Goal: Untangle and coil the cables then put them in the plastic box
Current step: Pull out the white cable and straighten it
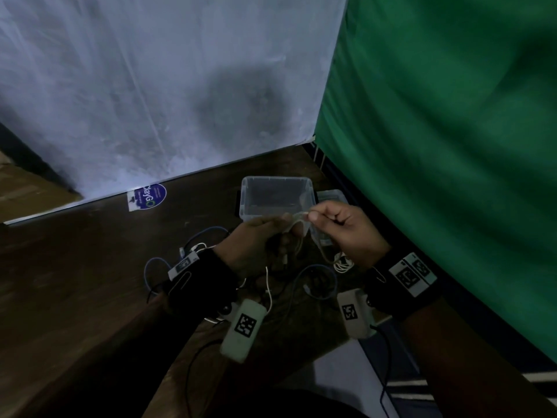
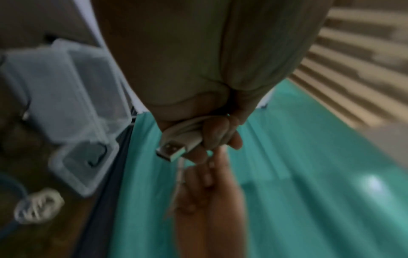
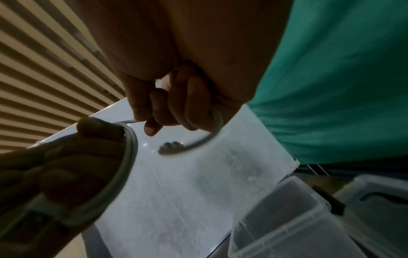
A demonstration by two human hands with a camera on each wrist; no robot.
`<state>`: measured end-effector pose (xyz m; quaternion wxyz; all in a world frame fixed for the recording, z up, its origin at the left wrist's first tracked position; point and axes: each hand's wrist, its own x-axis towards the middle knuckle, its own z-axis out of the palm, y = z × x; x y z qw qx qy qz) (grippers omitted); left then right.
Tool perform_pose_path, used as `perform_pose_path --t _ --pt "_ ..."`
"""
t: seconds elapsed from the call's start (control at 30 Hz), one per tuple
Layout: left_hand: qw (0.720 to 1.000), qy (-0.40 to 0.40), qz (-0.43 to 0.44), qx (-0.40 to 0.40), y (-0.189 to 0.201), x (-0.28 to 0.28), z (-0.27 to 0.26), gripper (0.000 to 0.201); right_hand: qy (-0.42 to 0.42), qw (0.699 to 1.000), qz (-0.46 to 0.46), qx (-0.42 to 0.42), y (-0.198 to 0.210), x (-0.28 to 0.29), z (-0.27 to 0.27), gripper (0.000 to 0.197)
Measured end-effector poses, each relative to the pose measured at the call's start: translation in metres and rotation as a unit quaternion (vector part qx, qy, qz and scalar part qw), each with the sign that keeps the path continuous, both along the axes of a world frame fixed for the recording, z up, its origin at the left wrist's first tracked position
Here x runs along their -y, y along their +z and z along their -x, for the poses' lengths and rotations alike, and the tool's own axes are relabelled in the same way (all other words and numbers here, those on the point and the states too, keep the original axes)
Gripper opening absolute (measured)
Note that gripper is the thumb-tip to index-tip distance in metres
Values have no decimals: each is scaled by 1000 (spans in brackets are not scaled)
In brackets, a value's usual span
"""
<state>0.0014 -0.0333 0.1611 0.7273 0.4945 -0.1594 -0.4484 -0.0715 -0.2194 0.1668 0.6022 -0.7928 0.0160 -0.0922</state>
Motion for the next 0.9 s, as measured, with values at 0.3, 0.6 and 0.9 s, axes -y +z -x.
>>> perform_pose_path --t 0.3,0.6,0.9 --pt "957 55 193 -208 5 5 -9 33 -30 993 -95 -70 -19 -34 1 23" --pt "923 186 229 -247 3 -13 -45 34 -9 993 61 -97 -32 -46 2 21" --pt "960 213 85 -162 -5 -6 -29 38 35 978 -28 -202 -20 -44 8 19"
